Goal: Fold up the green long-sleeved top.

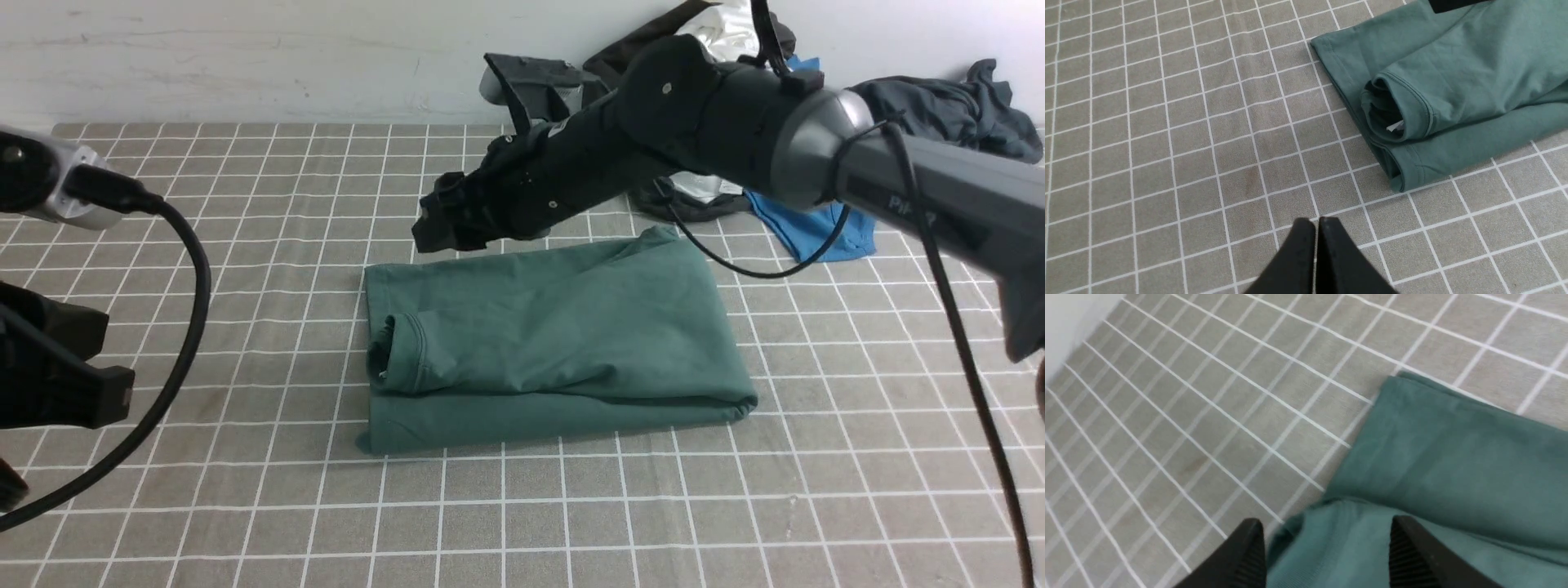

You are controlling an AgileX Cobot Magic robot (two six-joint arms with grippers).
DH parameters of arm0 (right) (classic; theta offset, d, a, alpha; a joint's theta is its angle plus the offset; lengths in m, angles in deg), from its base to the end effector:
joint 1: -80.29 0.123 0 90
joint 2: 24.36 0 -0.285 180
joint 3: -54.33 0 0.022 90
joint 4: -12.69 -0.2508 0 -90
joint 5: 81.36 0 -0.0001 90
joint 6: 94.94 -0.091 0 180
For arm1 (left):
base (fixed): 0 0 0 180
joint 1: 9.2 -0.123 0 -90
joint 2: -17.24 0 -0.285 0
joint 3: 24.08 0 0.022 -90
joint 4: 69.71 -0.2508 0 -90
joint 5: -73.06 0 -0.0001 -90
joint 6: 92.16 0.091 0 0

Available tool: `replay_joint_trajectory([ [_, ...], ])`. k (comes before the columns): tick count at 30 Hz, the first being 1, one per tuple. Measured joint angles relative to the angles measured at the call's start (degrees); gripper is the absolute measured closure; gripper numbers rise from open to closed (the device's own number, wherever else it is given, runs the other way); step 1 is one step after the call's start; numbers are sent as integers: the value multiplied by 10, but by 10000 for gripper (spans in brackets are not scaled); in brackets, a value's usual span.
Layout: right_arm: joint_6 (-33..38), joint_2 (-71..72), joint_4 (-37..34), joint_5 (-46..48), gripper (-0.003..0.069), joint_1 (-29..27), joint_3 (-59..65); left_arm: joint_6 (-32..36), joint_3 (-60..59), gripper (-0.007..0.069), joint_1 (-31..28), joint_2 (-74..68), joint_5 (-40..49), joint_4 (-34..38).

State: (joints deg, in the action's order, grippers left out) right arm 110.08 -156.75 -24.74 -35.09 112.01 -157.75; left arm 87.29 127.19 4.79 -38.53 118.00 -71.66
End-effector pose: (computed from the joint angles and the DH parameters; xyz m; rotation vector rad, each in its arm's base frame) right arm 0.4003 0.2944 0.2476 -0.8222 2.3555 0.8181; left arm 0.1533 -0.0359 0.3467 0.2788 2.2431 -0.0954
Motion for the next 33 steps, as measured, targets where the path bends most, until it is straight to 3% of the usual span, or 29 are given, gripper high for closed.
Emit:
replay_joint_trajectory([
  [1,-1,-1,2,3,319,0,0,0,0,632,0,0,-1,0],
  [5,-17,-35,20,36,513,17,0,2,0,632,0,4,-10,14],
  [9,-4,-69,-6,24,645,54,0,36,-14,632,0,40,-48,34],
  [12,40,-77,-19,-9,669,93,0,77,-49,632,0,98,-101,45],
  [18,76,-36,4,-32,670,108,1,117,-130,632,0,213,-196,44],
  [23,66,96,148,-4,671,81,2,131,-189,632,0,314,-236,44],
  [26,8,225,299,71,672,55,-1,131,-219,632,0,368,-227,44],
  [28,-21,261,339,103,672,44,-1,131,-227,632,0,377,-221,44],
  [30,-94,305,401,161,672,22,3,131,-236,632,0,388,-214,44],
  [33,-160,360,436,201,672,-13,52,131,-248,632,0,390,-210,44],
])
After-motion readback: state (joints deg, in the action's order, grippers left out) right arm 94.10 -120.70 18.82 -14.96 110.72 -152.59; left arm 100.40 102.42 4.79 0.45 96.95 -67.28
